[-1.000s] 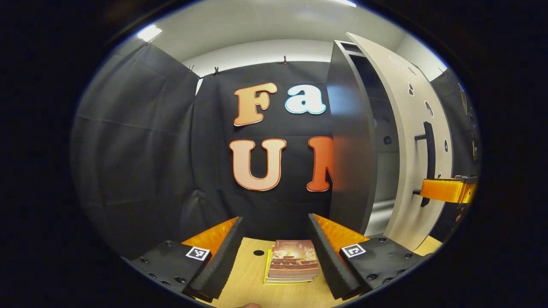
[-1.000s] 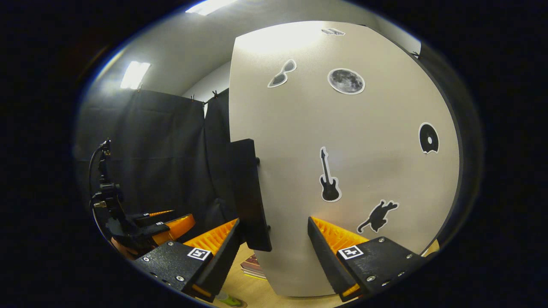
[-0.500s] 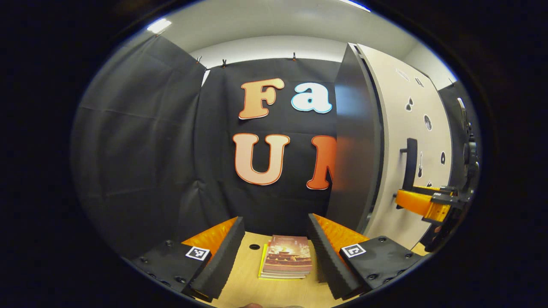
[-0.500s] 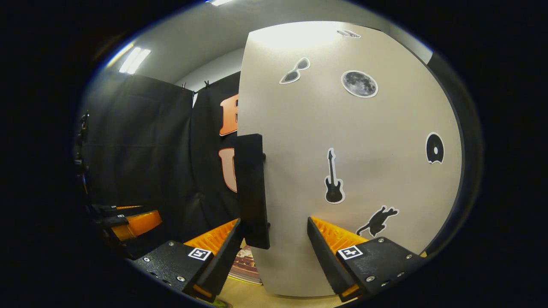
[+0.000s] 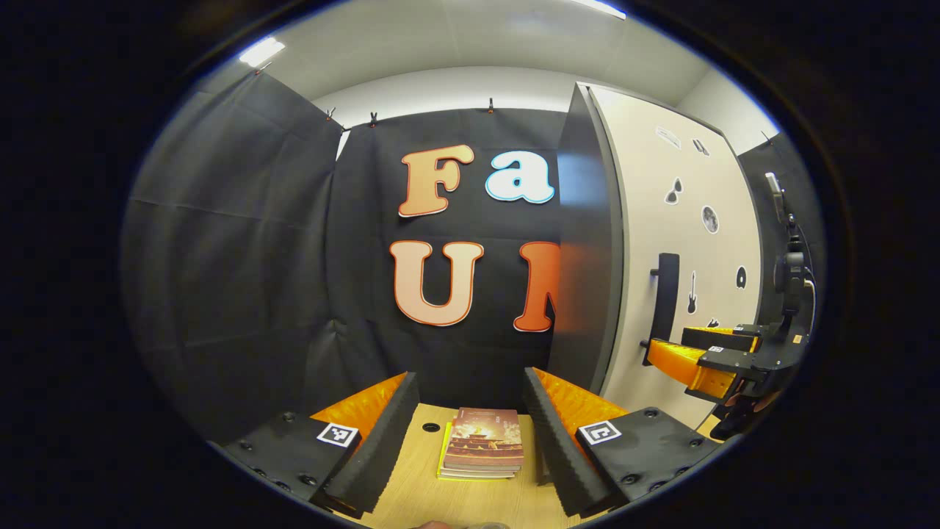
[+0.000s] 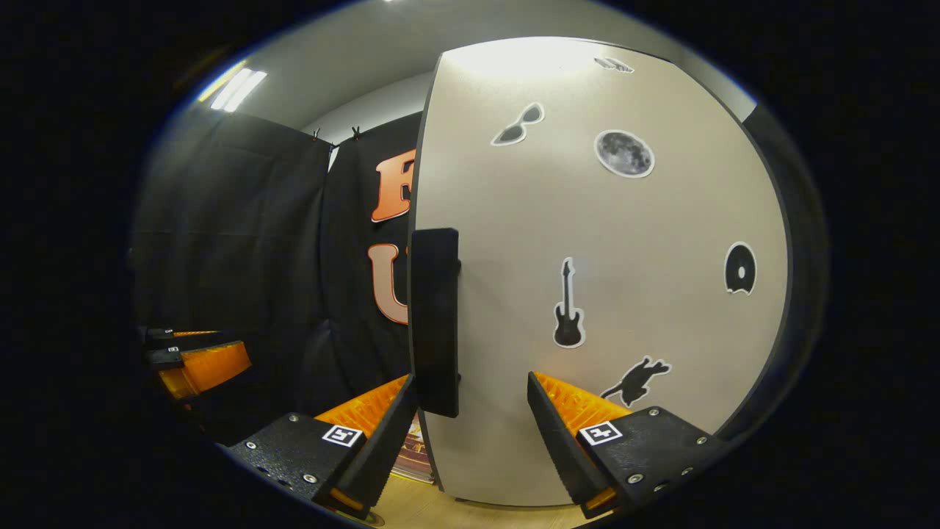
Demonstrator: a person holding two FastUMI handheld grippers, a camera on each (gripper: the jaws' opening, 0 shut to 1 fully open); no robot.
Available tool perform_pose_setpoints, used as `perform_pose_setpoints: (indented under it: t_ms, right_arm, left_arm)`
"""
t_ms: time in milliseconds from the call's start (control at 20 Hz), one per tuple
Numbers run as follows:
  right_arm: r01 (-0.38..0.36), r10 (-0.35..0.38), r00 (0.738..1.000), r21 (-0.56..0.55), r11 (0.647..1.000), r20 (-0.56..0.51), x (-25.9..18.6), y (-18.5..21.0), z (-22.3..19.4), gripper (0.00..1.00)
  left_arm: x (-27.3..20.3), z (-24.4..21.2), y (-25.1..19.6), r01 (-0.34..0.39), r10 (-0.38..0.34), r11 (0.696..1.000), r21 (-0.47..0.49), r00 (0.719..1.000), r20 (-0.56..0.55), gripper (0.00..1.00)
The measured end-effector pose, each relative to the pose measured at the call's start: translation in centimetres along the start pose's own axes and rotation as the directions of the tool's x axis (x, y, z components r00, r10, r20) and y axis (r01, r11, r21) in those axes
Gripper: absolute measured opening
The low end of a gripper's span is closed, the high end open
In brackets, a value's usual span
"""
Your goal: Open the cabinet door with the right hand, grasp the bottle in the cabinet with the left hand and place it on the coaster, then close the cabinet door with the right hand.
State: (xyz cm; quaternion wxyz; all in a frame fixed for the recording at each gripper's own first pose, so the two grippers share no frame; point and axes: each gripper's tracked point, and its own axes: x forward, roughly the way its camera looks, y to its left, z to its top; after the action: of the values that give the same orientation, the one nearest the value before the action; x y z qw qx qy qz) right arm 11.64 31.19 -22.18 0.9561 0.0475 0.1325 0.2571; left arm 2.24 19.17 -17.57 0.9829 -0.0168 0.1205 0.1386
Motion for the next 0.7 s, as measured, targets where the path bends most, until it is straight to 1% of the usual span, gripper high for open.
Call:
perform_pose_setpoints:
  t_ms: [100,150,200,300,500,600,650,700]
  right_arm:
    - [0.008,-0.008,1.000,-0.022,1.000,0.016,-2.3,-1.0,0.7,0.92]
    - [0.015,-0.014,1.000,-0.030,0.999,0.021,-3.9,-1.6,0.9,0.92]
    - [0.020,-0.019,0.999,-0.035,0.999,0.027,-5.5,-2.3,1.0,0.92]
    - [0.035,-0.034,0.999,-0.030,0.999,0.034,-8.6,-4.2,1.2,0.92]
    - [0.078,-0.078,0.996,-0.010,0.997,0.043,-13.5,-8.4,2.4,0.92]
    - [0.068,-0.069,0.995,0.024,0.997,0.065,-15.9,-9.4,3.6,0.92]
    - [0.061,-0.064,0.995,0.037,0.997,0.081,-17.0,-9.6,4.4,0.91]
    - [0.060,-0.064,0.993,0.039,0.997,0.099,-17.9,-10.0,5.1,0.92]
  left_arm:
    - [-0.2,0.5,-0.9,0.001,-0.001,1.000,-0.010,1.000,-0.002,0.94]
    - [-0.4,0.6,-1.7,0.008,-0.008,1.000,-0.016,1.000,-0.009,0.92]
    - [-0.7,0.6,-2.5,0.016,-0.016,1.000,-0.016,1.000,-0.017,0.93]
    - [-1.4,1.5,-3.7,0.024,-0.024,1.000,-0.002,1.000,-0.014,0.92]
    - [-3.3,4.0,-7.1,0.037,-0.037,0.999,0.017,0.999,0.023,0.92]
    - [-4.5,5.3,-9.2,0.054,-0.054,0.999,0.005,0.998,0.041,0.94]
    - [-5.2,5.8,-10.0,0.058,-0.058,0.998,0.000,0.997,0.052,0.93]
    - [-6.0,6.4,-11.0,0.065,-0.064,0.998,-0.005,0.996,0.063,0.93]
